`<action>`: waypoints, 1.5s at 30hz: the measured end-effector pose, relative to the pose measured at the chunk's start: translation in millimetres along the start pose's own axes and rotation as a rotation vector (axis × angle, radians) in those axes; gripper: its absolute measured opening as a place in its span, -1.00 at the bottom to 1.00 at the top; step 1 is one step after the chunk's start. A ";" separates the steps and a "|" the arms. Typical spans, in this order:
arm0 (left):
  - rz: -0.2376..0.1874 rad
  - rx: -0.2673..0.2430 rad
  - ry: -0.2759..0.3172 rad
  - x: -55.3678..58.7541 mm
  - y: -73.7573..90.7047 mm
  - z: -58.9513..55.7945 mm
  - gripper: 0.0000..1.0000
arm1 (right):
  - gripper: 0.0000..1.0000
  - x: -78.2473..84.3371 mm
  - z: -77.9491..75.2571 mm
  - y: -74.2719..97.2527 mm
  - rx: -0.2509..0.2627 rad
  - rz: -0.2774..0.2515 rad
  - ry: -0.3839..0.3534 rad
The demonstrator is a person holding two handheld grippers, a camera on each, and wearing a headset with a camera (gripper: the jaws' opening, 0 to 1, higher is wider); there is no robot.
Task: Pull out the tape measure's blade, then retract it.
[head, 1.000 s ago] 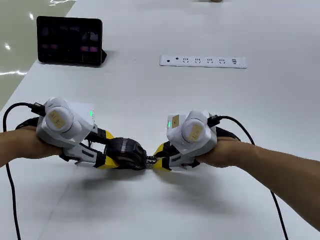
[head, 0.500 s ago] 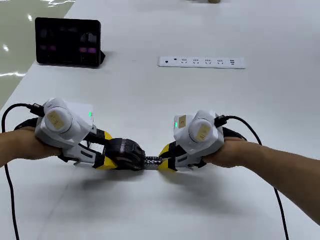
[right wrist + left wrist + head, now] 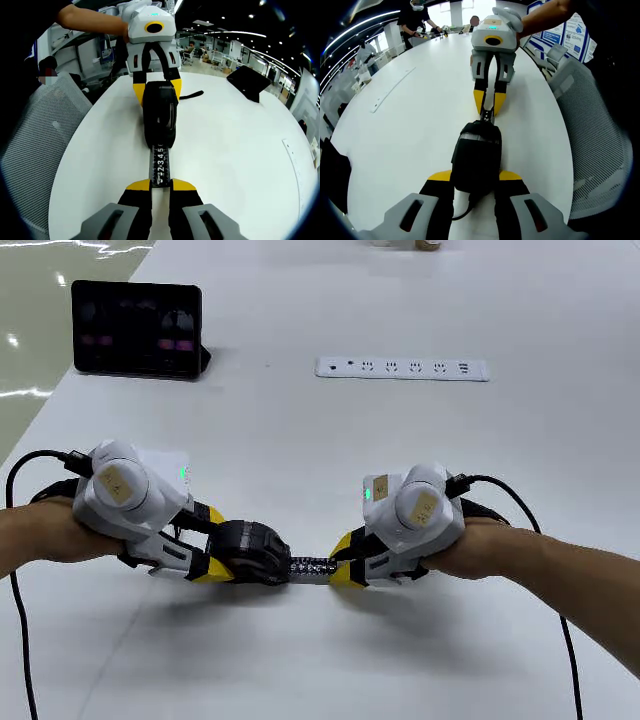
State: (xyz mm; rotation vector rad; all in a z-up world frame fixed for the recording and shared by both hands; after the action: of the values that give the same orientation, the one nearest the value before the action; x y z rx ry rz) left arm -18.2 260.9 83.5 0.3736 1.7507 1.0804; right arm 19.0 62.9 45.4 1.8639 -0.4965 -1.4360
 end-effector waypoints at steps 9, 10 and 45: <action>0.006 0.003 -0.001 -0.4 -0.1 0.3 -0.51 | -0.84 7.9 2.0 7.9 0.003 0.004 0.000; 0.005 0.003 0.001 -0.4 -0.1 0.2 -0.51 | -0.84 8.8 2.0 8.6 0.003 0.005 0.001; 0.017 0.002 -0.002 -0.1 0.6 0.1 -0.51 | -0.84 37.4 9.6 37.6 0.013 0.020 -0.001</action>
State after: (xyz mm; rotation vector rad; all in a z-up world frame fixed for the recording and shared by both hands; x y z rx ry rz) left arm -18.2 261.2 84.0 0.3915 1.7500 1.0905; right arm 26.0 9.5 47.0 1.8632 -0.5245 -1.4243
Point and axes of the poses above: the centre of the closed fingertips' face, and the gripper's own axes: y roughly backward along the fingers, z roughly to its left, x roughly out of its underside, the point moved 8 cm from there along y, roughly backward along the fingers, and after that the axes turned 12 degrees about y, right-handed, at the moved point
